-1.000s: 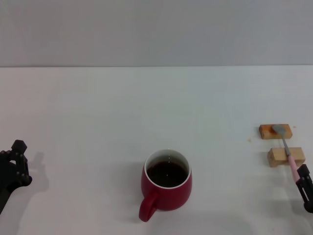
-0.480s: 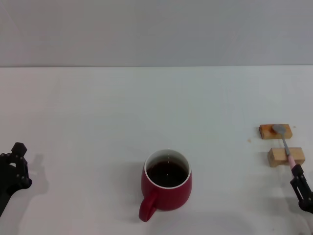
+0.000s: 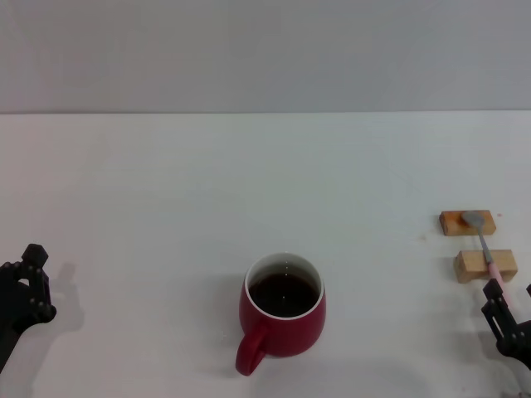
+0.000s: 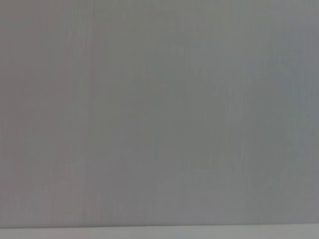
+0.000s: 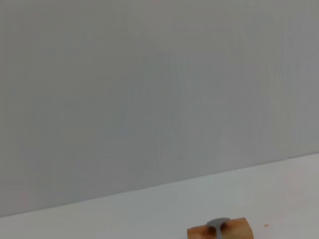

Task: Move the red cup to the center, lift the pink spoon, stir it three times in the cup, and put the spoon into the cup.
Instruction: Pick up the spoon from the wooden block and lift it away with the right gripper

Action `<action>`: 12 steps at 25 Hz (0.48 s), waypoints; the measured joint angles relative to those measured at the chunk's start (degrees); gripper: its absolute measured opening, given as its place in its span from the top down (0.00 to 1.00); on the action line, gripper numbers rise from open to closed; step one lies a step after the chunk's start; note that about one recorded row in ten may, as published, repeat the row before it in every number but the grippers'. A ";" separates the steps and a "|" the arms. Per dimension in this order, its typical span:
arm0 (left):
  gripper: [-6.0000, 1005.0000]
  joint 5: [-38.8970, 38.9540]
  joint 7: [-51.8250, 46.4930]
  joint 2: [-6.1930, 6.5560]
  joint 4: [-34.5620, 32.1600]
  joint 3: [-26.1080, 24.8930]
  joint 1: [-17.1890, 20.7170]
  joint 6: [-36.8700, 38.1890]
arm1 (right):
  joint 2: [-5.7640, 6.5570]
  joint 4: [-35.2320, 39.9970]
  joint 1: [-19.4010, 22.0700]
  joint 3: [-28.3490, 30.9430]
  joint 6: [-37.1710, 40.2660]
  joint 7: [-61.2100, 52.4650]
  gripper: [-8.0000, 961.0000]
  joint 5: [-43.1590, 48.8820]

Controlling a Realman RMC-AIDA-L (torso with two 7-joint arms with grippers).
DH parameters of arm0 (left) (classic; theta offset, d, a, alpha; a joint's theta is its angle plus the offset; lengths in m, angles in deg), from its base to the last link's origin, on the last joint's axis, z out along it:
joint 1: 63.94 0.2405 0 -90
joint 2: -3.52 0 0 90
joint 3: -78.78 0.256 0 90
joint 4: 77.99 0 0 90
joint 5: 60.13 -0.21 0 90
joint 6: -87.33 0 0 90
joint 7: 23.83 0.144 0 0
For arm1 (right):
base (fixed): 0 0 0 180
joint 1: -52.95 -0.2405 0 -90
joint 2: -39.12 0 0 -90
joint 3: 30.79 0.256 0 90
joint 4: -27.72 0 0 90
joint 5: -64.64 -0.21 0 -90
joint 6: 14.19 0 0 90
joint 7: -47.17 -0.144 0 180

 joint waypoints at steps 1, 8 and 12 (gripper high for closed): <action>1.00 0.00 0.00 0.00 0.08 0.00 0.08 0.03 | 0.00 0.00 -0.20 0.00 -0.48 0.00 0.34 0.00; 1.00 0.00 0.00 0.00 0.16 -0.02 0.19 0.14 | -0.01 0.00 -0.55 0.00 -0.92 0.00 0.36 -0.02; 1.00 0.00 0.00 0.00 0.14 -0.02 0.18 0.14 | -0.01 0.00 -0.82 0.00 -0.97 0.00 0.39 0.01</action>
